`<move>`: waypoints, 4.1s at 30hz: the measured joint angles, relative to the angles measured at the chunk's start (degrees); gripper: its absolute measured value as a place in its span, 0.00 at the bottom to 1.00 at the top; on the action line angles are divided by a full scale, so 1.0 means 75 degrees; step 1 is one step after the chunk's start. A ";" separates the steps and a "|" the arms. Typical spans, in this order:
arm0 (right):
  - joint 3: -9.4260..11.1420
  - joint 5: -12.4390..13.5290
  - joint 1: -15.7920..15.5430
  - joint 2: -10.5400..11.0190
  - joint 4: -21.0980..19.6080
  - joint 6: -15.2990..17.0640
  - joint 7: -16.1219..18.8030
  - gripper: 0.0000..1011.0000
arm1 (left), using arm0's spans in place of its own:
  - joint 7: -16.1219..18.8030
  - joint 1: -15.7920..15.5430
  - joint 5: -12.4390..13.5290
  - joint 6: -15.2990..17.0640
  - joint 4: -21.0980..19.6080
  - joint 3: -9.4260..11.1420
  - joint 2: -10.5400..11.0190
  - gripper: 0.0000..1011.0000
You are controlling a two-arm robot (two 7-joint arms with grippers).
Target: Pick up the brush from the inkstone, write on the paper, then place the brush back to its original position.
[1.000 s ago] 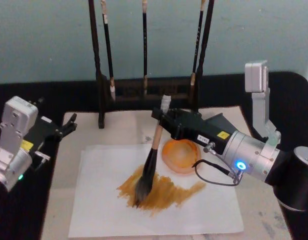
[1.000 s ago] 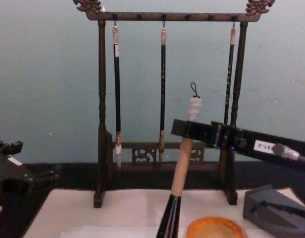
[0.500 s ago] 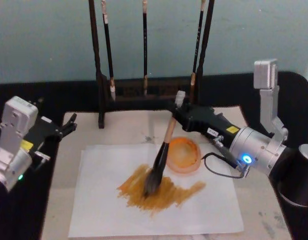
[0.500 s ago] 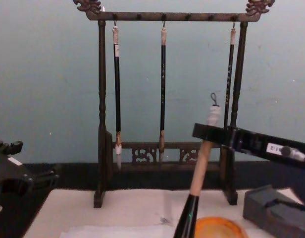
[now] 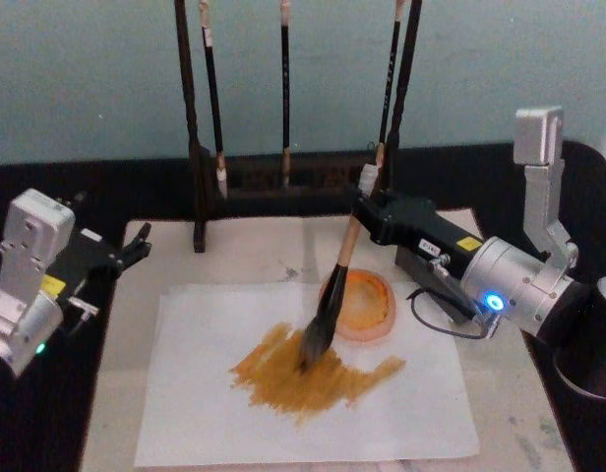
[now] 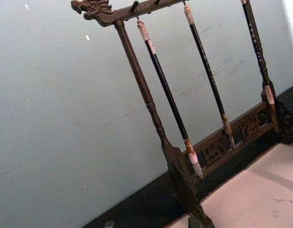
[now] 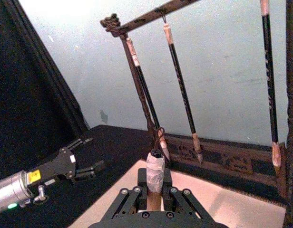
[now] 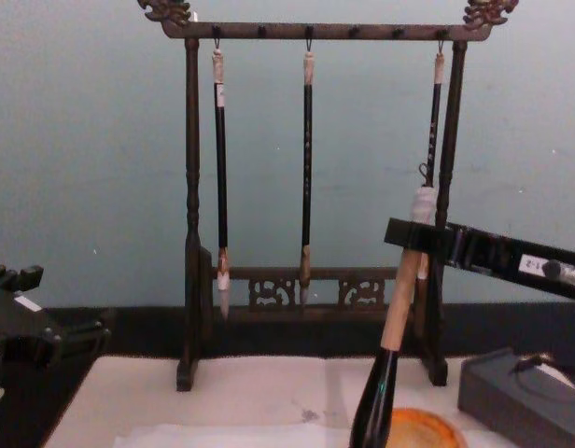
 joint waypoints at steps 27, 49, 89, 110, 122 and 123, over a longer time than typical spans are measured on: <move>-0.0603 0.0017 0.0256 -0.0297 -0.0098 0.0169 0.0525 0.18 | 0.0000 0.0000 0.0000 0.0000 0.0000 0.0000 -0.0001 1.00; -0.0330 -0.0228 0.0205 -0.0137 0.0113 0.0256 0.0149 0.18 | 0.0000 0.0000 0.0000 0.0000 0.0000 0.0000 0.0000 1.00; 0.0073 0.0562 0.0055 -0.0243 -0.0013 0.0341 0.0159 0.18 | 0.0000 0.0000 0.0000 0.0000 0.0000 0.0000 0.0000 1.00; 0.0142 0.1162 0.0033 -0.0053 -0.0135 0.0202 -0.0165 0.18 | 0.0000 0.0000 0.0000 0.0000 0.0000 0.0000 0.0000 1.00; 0.0209 0.1369 0.0085 0.0036 -0.0124 0.0093 -0.0220 0.18 | 0.0000 0.0000 0.0000 0.0000 0.0000 0.0000 0.0000 1.00; 0.0230 0.1411 0.0085 0.0038 -0.0111 0.0090 -0.0220 0.18 | 0.0000 0.0000 0.0000 -0.0001 0.0000 0.0000 0.0000 1.00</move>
